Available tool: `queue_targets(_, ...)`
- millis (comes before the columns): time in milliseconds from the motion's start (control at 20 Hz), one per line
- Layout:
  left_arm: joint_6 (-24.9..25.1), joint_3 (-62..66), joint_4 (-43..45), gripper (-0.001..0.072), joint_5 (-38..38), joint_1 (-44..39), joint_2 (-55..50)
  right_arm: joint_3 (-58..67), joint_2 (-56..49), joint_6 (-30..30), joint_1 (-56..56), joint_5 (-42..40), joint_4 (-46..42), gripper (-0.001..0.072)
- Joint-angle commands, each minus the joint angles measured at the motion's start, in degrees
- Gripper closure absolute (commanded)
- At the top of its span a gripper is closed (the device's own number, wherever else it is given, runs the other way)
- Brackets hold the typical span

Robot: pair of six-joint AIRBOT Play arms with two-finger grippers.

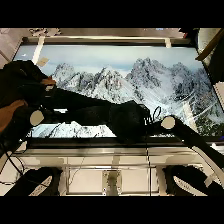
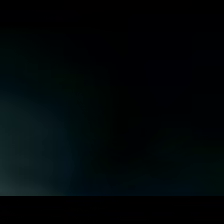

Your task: Fold the clothes and pants, and hang the long-sleeved shirts on hangers.

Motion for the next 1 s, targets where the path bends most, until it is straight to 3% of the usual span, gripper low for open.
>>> queue_targets(0,0.0,0.0,0.0,0.0192,-0.4,0.1,1.7,7.6,1.7,0.4,0.7,10.8,-12.2,0.0675)
queue_targets(150,0.0,0.0,0.0,0.0192,-0.4,0.1,6.6,20.3,6.7,2.4,0.7,30.6,-30.4,0.0675)
queue_targets(250,0.0,0.0,0.0,0.0192,-0.3,0.1,10.6,29.8,9.4,2.3,0.7,39.6,-43.0,0.0675)
queue_targets(350,0.0,0.0,0.0,0.0192,-0.3,0.1,14.6,38.5,11.3,2.3,0.7,38.8,-53.7,0.0675)
queue_targets(500,0.0,0.0,0.3,0.0192,-0.3,0.1,19.2,46.2,11.7,2.3,0.6,26.2,-62.1,0.0676)
queue_targets(600,0.0,0.0,0.2,0.0192,-0.3,0.1,20.8,46.4,10.4,2.3,-2.4,16.9,-62.0,0.0676)
queue_targets(750,0.0,0.0,0.2,0.0192,-0.3,0.1,21.4,46.4,2.4,2.3,-12.4,11.9,-59.7,0.0676)
queue_targets(950,0.0,0.0,0.9,0.0192,-0.3,0.1,21.2,46.4,-13.5,5.7,-24.9,10.9,-42.2,0.0668)
